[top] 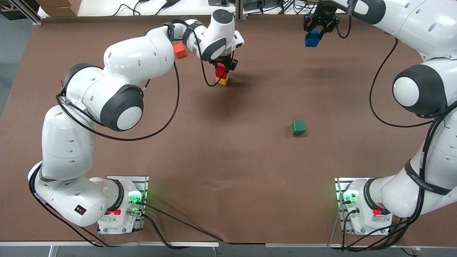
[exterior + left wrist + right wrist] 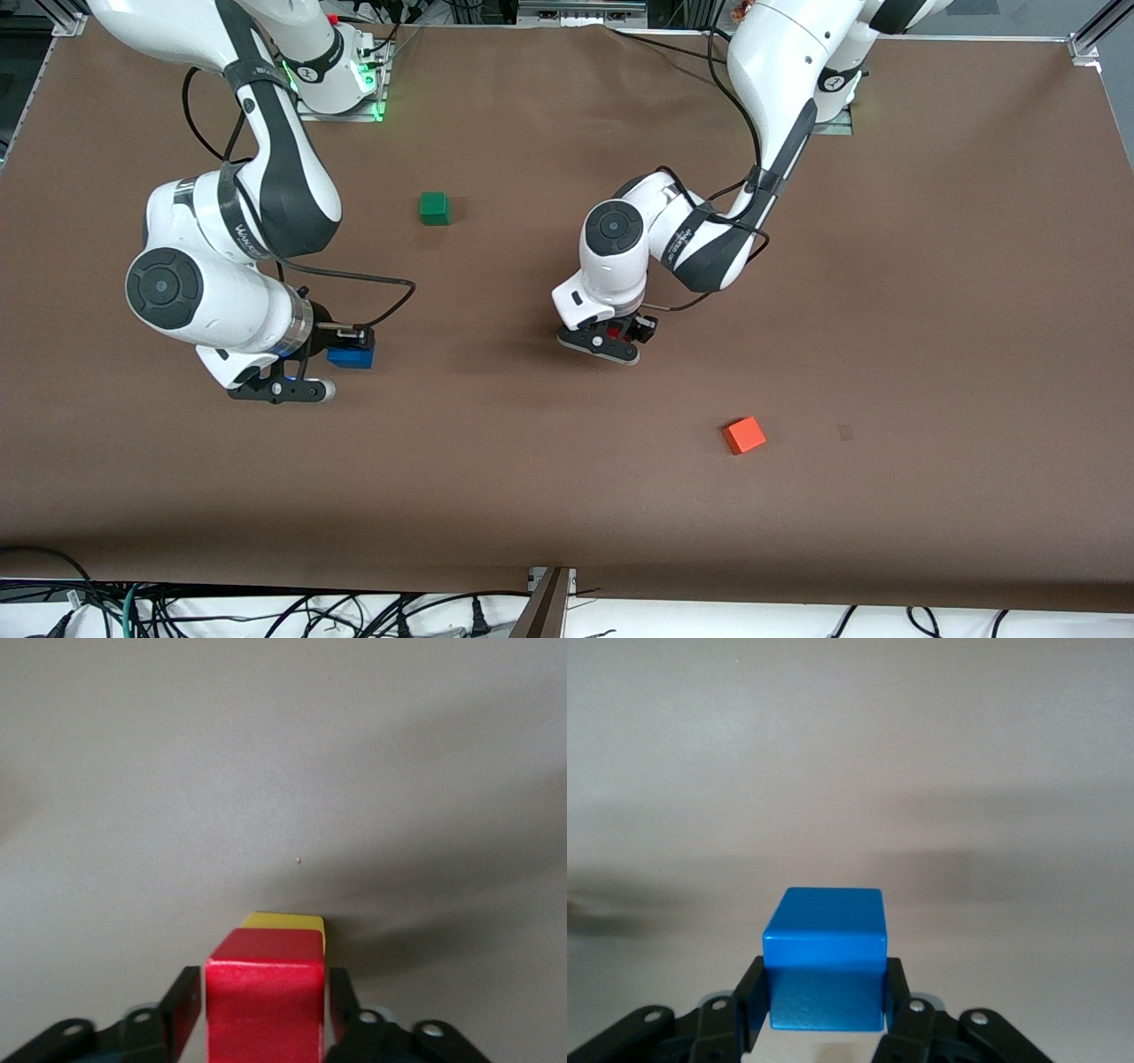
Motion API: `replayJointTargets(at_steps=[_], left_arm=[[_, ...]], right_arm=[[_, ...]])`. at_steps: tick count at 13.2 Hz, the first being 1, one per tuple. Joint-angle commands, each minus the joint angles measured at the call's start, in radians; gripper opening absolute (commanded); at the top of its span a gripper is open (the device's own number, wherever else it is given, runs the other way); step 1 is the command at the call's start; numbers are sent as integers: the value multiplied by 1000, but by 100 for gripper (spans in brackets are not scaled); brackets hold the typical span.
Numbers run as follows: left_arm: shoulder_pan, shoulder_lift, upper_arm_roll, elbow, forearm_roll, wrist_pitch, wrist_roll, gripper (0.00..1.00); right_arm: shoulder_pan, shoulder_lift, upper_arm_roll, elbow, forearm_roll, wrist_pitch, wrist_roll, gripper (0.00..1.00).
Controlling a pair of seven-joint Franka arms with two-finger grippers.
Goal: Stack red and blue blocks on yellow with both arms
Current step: 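Open the left gripper while the right gripper carries the blue cube over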
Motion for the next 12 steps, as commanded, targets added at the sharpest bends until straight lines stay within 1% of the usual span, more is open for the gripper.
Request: replayJointTargets(at_steps=[1, 3, 5, 6, 9, 11, 12], left_arm=[[12, -51, 3, 8, -14, -43, -3, 100], [44, -99, 12, 39, -98, -122, -3, 100], [123, -155, 10, 85, -108, -222, -2, 100], [180, -189, 10, 112, -105, -260, -2, 100], [370, -263, 10, 188, -105, -288, 6, 100], [479, -301, 0, 189, -108, -290, 8, 100], [504, -317, 1, 188, -108, -297, 8, 100]], right_arm=[[11, 24, -2, 54, 17, -32, 25, 33], [17, 24, -2, 54, 18, -32, 40, 34], [51, 24, -2, 54, 19, -29, 109, 34], [75, 26, -2, 54, 19, -22, 167, 34], [173, 58, -1, 77, 19, 49, 344, 34], [250, 95, 4, 106, 17, 112, 476, 34], [311, 118, 1, 116, 14, 164, 525, 34]])
